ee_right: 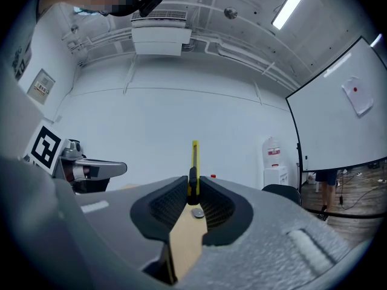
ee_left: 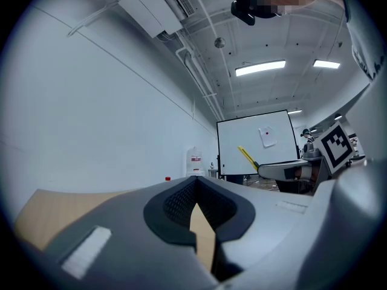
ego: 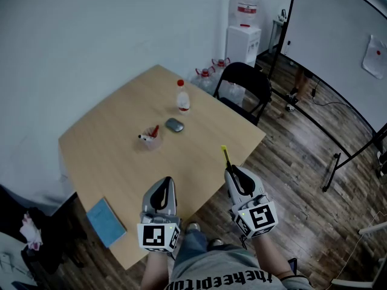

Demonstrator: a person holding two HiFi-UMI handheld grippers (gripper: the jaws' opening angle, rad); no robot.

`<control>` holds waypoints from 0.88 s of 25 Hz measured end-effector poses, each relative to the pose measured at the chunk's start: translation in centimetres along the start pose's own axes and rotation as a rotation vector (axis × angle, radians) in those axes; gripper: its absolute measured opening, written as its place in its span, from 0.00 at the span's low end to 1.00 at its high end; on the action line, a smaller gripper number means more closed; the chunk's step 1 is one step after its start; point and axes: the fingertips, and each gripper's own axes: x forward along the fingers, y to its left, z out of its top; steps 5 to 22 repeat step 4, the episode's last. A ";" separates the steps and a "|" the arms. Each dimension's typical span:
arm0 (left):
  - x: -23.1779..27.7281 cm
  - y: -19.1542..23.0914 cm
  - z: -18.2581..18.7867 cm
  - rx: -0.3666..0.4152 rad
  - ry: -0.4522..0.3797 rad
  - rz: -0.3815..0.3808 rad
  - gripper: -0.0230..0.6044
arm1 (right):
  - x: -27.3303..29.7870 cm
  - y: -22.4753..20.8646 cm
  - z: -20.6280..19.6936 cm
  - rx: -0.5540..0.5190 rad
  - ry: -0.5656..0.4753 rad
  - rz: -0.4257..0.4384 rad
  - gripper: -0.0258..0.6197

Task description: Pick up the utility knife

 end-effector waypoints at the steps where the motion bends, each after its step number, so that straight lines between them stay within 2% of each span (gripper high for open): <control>1: 0.1 0.0 0.2 -0.003 0.001 0.002 0.07 | 0.1 0.0 0.0 -0.001 0.000 0.000 0.13; 22: 0.2 0.0 0.2 -0.009 0.002 0.003 0.07 | 0.2 -0.1 0.0 -0.002 -0.002 0.000 0.13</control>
